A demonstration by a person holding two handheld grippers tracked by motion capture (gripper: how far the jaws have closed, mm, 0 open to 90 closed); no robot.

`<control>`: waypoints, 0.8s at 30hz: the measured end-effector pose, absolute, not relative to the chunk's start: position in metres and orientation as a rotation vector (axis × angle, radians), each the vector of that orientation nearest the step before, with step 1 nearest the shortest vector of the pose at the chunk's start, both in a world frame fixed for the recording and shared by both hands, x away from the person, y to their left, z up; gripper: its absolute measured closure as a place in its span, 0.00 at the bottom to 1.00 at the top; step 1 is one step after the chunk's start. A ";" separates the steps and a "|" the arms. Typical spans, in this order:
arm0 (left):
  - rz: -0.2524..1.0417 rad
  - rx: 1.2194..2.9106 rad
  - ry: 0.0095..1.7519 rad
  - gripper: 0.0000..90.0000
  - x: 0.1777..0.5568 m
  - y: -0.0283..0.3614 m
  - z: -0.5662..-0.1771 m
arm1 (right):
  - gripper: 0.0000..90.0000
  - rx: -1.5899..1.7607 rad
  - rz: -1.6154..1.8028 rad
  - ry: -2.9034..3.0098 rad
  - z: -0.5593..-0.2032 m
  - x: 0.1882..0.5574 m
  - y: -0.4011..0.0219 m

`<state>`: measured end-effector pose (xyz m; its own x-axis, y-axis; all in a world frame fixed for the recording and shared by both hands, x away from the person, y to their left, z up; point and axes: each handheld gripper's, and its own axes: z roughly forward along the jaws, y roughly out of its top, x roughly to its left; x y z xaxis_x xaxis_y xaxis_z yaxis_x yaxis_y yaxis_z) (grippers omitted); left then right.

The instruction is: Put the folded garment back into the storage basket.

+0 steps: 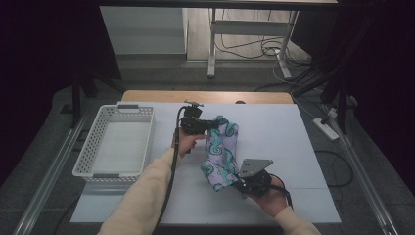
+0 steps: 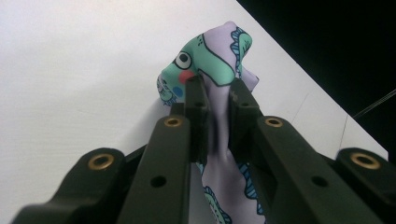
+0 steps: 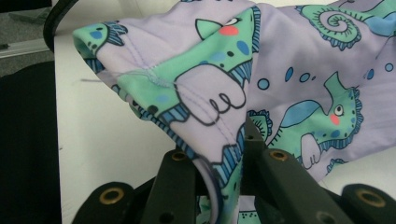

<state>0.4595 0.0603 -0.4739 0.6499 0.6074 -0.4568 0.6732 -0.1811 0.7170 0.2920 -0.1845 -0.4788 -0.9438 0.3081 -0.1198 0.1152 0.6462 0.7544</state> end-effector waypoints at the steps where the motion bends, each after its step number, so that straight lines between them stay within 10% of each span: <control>1: -0.081 1.870 1.012 0.90 0.460 0.061 -0.473 | 0.90 0.347 1.180 2.628 -0.478 0.292 -0.184; 24: -0.051 1.842 1.006 0.90 0.459 0.082 -0.454 | 0.90 0.335 1.265 2.562 -0.461 0.303 -0.167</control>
